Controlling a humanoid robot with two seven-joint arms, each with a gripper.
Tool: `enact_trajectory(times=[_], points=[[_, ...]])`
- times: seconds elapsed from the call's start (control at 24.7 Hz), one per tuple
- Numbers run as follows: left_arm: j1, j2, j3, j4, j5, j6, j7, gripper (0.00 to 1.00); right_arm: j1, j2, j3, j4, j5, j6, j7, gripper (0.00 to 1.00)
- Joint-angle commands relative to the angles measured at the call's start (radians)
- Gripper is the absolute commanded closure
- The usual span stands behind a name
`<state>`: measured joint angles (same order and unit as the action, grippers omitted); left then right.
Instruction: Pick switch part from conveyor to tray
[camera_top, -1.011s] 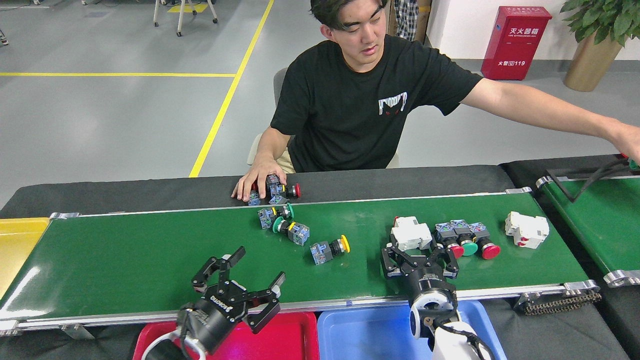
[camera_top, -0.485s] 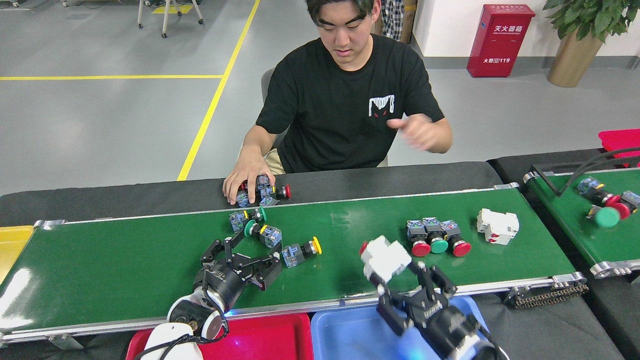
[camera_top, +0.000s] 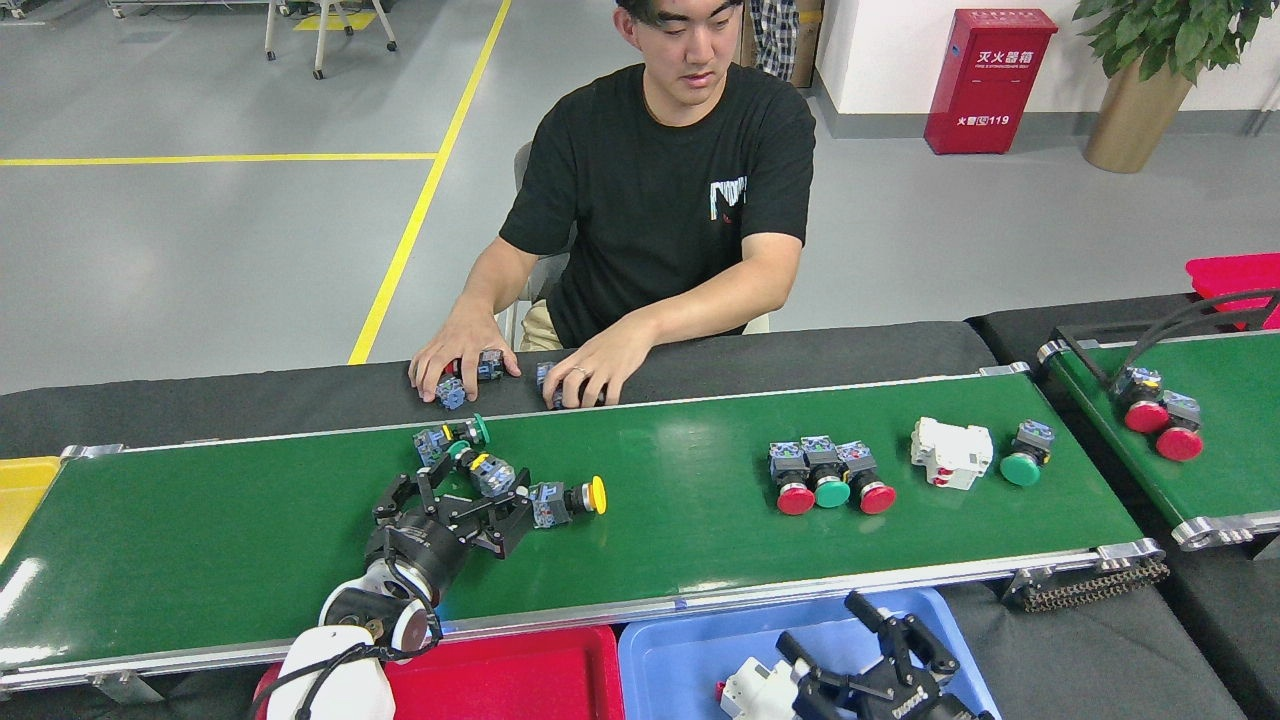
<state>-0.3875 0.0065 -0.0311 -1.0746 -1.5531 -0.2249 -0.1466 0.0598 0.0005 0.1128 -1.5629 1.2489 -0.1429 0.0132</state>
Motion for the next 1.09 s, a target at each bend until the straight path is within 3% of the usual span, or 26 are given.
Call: enact_trajectory(times=[0.0,0.12,0.16,0.24,0.32,0.36,0.44,0.61,0.73,0.81,0.89,0.93,0.97,1.05], points=[[-0.03,0.015,0.0,0.021,-0.001,0.033,0.041,0.01,-0.029,0.007,0.041,-0.003,0.023,0.236,-0.027,0.01],[-0.034,0.033,0.0,0.054,-0.001,0.07,0.076,0.07,-0.041,-0.004,0.093,0.0,0.027,0.302,-0.041,0.01],[-0.033,0.041,0.0,0.054,-0.001,0.071,0.084,0.15,-0.044,-0.005,0.097,0.0,0.034,0.304,-0.041,0.01],[-0.028,0.052,0.0,0.054,0.001,0.067,0.101,0.44,-0.048,0.003,0.097,0.007,0.063,0.31,-0.039,0.01],[-0.008,0.055,-0.001,0.051,0.016,0.052,0.104,0.85,-0.071,0.007,0.097,0.038,0.087,0.324,-0.038,0.01],[0.004,0.056,0.008,0.051,0.034,0.021,0.104,0.94,-0.098,0.009,0.102,0.064,0.096,0.335,-0.038,0.01],[0.025,0.059,0.027,0.041,0.076,-0.013,0.11,0.98,-0.129,0.016,0.111,0.095,0.103,0.338,-0.035,0.01],[0.139,0.11,0.042,-0.108,0.097,-0.11,0.111,1.0,-0.19,0.016,0.139,0.165,0.103,0.335,-0.028,0.01],[0.259,0.17,0.069,-0.303,0.108,-0.235,0.11,0.99,-0.212,0.021,0.156,0.19,0.103,0.336,-0.018,0.01],[0.39,0.222,0.102,-0.462,0.131,-0.421,0.105,0.96,-0.241,0.035,0.176,0.222,0.103,0.332,-0.016,0.01],[0.512,0.262,0.146,-0.57,0.16,-0.561,0.105,0.88,-0.273,0.047,0.195,0.256,0.103,0.328,-0.012,0.01],[0.556,0.265,0.169,-0.601,0.171,-0.561,0.105,0.82,-0.285,0.052,0.205,0.271,0.101,0.328,-0.007,0.01],[0.613,0.26,0.204,-0.637,0.188,-0.561,0.104,0.67,-0.302,0.059,0.217,0.299,0.101,0.327,0.001,0.01],[0.687,0.244,0.244,-0.673,0.2,-0.561,0.104,0.0,-0.348,0.09,0.225,0.371,0.101,0.319,0.002,0.01]])
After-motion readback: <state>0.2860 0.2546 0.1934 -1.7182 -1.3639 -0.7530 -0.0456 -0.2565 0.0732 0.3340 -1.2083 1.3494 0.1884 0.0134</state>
